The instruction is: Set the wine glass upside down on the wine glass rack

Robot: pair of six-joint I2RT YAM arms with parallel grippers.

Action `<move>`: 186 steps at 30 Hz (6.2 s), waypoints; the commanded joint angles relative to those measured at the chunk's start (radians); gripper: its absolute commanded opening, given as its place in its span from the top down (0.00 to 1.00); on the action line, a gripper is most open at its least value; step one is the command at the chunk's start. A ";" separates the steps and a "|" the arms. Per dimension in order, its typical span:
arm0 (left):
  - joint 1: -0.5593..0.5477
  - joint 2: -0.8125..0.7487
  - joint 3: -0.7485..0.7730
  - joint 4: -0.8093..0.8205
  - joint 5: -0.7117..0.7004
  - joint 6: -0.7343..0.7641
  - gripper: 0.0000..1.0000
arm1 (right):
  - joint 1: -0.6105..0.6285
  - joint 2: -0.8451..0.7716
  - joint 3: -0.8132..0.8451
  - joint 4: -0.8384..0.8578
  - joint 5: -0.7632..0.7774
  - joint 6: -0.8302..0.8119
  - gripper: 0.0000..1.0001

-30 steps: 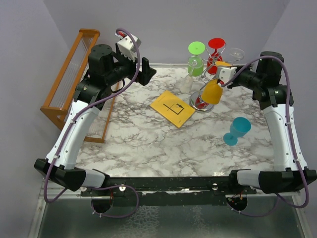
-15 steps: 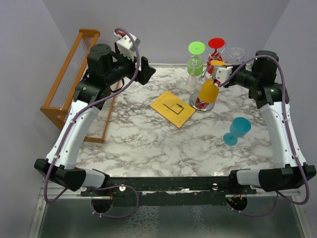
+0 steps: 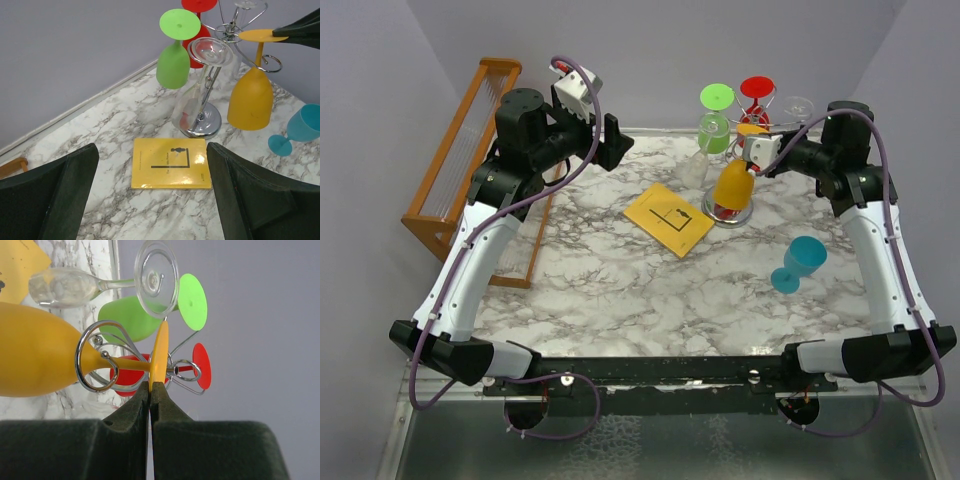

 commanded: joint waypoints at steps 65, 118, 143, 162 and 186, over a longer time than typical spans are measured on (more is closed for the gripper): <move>0.007 -0.014 -0.038 0.043 0.085 0.008 0.08 | 0.028 -0.115 -0.093 -0.049 0.120 0.122 0.84; 0.008 -0.012 -0.120 0.063 0.141 0.013 0.09 | -0.340 -0.288 -0.614 -0.127 0.367 0.912 0.85; 0.008 0.009 -0.172 0.121 0.190 -0.092 0.09 | -0.318 -0.311 -0.139 -0.380 -0.614 0.628 0.99; -0.061 0.067 -0.152 0.269 0.412 -0.441 0.20 | -0.127 -0.179 0.022 0.284 -0.517 1.209 0.99; -0.138 0.091 -0.095 0.131 0.181 -0.287 0.45 | 0.000 -0.120 0.075 0.236 -0.233 1.081 0.99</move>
